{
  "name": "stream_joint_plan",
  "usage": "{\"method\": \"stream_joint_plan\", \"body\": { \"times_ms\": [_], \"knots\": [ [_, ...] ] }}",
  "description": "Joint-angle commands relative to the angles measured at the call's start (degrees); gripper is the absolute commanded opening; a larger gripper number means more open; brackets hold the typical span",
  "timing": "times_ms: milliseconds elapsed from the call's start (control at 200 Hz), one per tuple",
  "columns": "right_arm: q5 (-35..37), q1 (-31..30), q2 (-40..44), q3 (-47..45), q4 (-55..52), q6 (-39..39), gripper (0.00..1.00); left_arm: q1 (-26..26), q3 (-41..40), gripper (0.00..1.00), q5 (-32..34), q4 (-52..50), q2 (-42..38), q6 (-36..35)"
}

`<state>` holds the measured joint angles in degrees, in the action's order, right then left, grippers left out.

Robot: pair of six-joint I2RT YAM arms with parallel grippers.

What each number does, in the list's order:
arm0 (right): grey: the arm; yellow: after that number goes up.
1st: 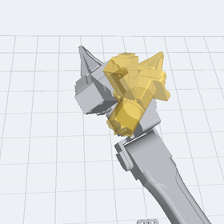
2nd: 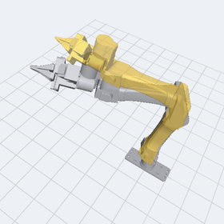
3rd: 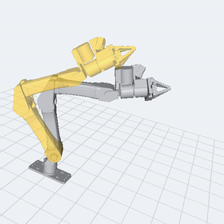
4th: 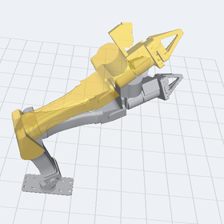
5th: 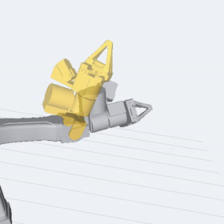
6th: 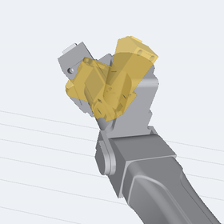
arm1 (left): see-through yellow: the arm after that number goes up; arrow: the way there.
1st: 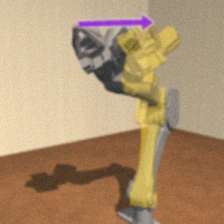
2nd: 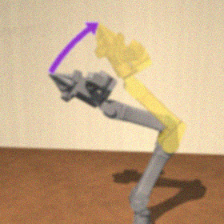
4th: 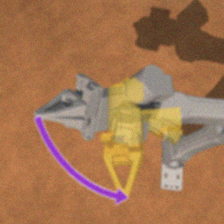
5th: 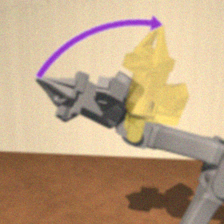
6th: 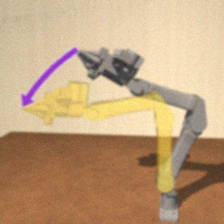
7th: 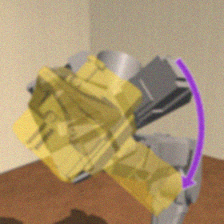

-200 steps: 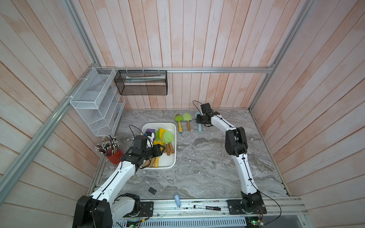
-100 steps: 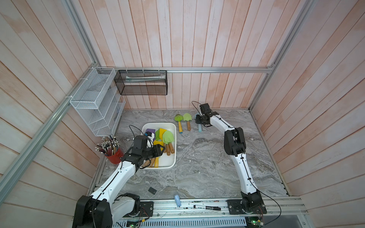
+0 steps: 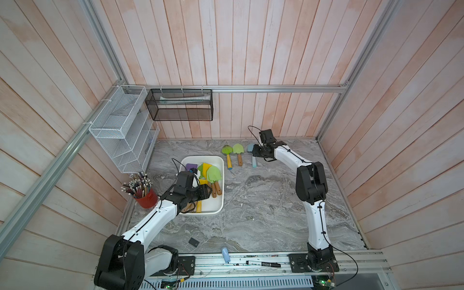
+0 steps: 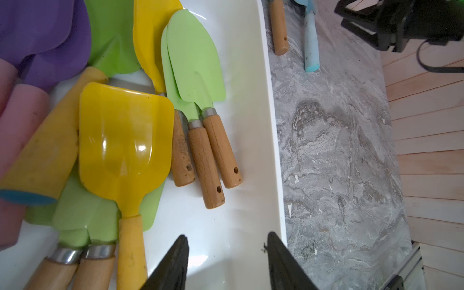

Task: Take the shovel out of the storage box
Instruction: Place the shovel at the center of the board, then pick up the shovel from the storage box.

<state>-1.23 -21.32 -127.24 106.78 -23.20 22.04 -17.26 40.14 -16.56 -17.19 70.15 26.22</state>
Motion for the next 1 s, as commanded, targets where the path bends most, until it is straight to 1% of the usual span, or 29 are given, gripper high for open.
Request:
{"method": "stream_joint_plan", "body": {
  "times_ms": [0,140,240,390,545,755,995],
  "knots": [
    [0.8,0.1,6.8,-6.0,5.3,0.8,0.49,-0.7,3.5,0.52,3.9,-0.6,2.2,0.2],
    [0.0,-0.3,16.0,-17.7,10.5,2.2,0.49,-1.2,5.9,0.48,10.6,-5.1,4.4,0.0],
    [-0.6,-0.8,21.4,-24.9,12.7,2.7,0.48,-1.9,5.9,0.48,15.2,-8.2,4.4,-0.4],
    [-1.2,-2.1,27.3,-32.5,14.6,3.3,0.48,-2.3,3.0,0.48,18.3,-9.8,3.5,-1.0],
    [-1.3,-3.9,29.9,-37.7,15.4,3.3,0.48,-4.2,0.0,0.48,19.8,-10.2,2.4,0.3],
    [-2.5,-4.5,32.2,-43.4,17.3,4.1,0.48,-7.0,-2.3,0.48,22.5,-11.3,2.7,2.0],
    [-2.9,-4.5,32.8,-46.3,18.4,4.3,0.48,-8.5,-3.0,0.48,24.1,-10.9,4.9,3.2]
  ]
}}
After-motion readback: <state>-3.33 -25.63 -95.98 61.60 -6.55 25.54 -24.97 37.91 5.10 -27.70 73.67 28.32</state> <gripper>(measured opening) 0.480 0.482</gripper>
